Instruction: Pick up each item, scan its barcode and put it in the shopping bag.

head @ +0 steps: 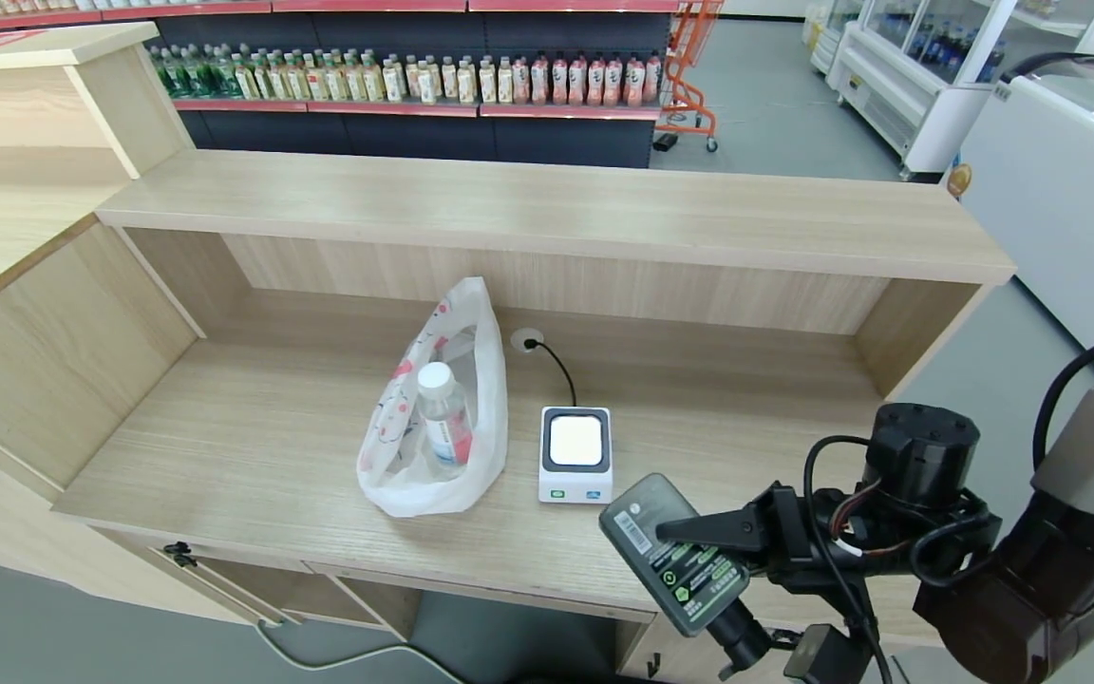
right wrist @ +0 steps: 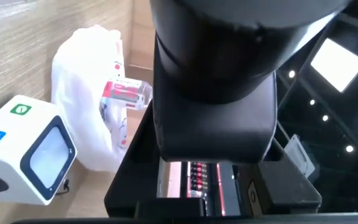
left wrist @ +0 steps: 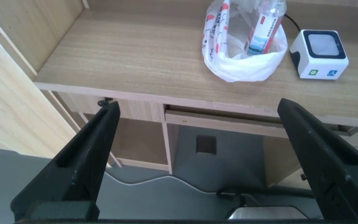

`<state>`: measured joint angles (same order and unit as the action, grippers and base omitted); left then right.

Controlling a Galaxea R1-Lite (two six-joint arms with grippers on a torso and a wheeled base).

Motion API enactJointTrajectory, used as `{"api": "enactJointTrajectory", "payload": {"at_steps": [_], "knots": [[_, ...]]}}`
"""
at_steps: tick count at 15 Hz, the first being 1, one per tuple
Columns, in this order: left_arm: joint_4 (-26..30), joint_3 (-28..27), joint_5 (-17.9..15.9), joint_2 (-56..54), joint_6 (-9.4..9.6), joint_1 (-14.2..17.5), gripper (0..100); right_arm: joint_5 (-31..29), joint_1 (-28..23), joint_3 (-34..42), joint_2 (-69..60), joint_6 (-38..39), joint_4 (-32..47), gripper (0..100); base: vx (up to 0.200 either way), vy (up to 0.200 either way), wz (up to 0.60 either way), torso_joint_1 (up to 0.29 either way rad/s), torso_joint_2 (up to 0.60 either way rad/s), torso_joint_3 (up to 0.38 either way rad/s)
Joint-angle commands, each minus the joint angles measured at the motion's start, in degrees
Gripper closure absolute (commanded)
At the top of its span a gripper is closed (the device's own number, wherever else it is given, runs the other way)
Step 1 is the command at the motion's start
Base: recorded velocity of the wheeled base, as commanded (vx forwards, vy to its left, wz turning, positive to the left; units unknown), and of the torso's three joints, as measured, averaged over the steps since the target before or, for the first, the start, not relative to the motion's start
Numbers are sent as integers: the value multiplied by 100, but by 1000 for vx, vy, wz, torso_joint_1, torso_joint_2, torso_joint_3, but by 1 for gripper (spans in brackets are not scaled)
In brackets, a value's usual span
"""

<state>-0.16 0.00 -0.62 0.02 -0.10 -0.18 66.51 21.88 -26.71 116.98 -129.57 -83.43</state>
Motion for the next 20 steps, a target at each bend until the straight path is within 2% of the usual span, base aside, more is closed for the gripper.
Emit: {"api": "enactJointTrajectory", "payload": {"at_steps": [1,3,7,8,20], "knots": [[-2,0,1,-2,1,1,0,2,220,105,-35,-50,-6,100,0,0,0,0,0,0],[-2,0,1,-2,1,1,0,2,484,131,-9,-59,2,100,0,0,0,0,0,0],[-2,0,1,-2,1,1,0,-33,545,228,18,-340,55,100,0,0,0,0,0,0],[-2,0,1,-2,1,1,0,-42,774,148,202,-340,46,100,0,0,0,0,0,0],[-2,0,1,-2,1,1,0,-42,1160,-1662,1345,-59,363,100,0,0,0,0,0,0]]}}
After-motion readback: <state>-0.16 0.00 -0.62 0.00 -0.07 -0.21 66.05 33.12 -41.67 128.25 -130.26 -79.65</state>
